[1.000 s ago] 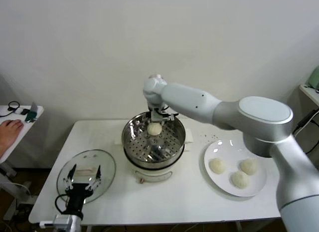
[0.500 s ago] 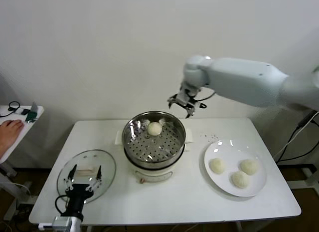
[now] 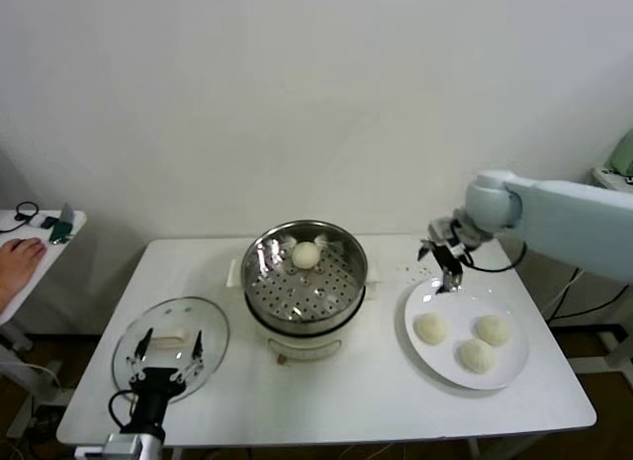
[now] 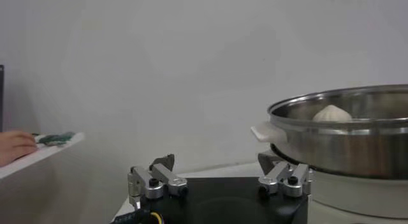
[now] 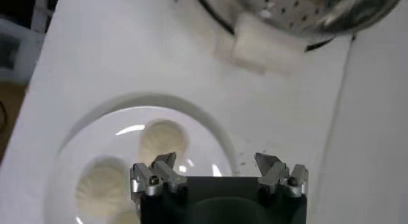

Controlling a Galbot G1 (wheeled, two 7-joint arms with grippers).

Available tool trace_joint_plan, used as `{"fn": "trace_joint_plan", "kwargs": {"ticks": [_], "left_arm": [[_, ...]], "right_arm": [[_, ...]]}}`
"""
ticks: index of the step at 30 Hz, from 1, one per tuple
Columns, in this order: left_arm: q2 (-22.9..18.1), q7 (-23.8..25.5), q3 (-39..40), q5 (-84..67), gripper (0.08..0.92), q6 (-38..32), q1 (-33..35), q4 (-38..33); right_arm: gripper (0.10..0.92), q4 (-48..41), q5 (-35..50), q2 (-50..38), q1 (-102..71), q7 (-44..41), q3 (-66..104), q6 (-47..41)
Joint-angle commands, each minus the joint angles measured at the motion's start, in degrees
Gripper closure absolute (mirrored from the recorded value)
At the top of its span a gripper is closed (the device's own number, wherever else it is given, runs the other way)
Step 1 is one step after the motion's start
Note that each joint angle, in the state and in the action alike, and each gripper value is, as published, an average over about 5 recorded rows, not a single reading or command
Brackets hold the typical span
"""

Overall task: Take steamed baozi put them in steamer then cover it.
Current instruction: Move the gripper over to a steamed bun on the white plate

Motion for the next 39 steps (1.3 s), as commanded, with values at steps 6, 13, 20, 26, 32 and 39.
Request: {"fn": "trace_joint_plan", "kwargs": {"ticks": [6, 13, 20, 26, 32, 39], "left_arm": [[-0.33, -0.03, 0.03, 0.21, 0.177, 0.03, -0.02, 0.65], [-0.15, -0.04, -0.72, -0.05, 0.177, -0.24, -0.06, 1.29], [0.17, -0.06, -1.05, -0.17, 0.177, -0.52, -0.26, 2.34], [0.27, -0.05, -1.19, -0.23, 0.177, -0.58, -0.5, 2.64], [0.39, -0.03, -1.43, -0.43, 0.177, -0.52, -0.61, 2.71], [0.61, -0.02, -1.54, -0.62, 0.177, -0.49, -0.64, 2.82]], "right_arm": [[0.203, -4.86, -3.53, -3.27, -17.36, -0.62, 9.64, -3.74], [0.203, -9.36, -4.43, -0.24, -20.31, -0.86, 13.0, -3.05], [0.203, -12.93, -5.04, 3.27, -21.46, -0.65, 15.27, -2.3], [0.203, -14.6, -5.13, 5.27, -21.06, -0.89, 15.3, -1.95], [0.204, -14.73, -4.85, 6.0, -20.94, -1.91, 14.49, -1.91], [0.258, -15.83, -4.98, 6.57, -20.93, -2.23, 14.11, -1.48]]}}
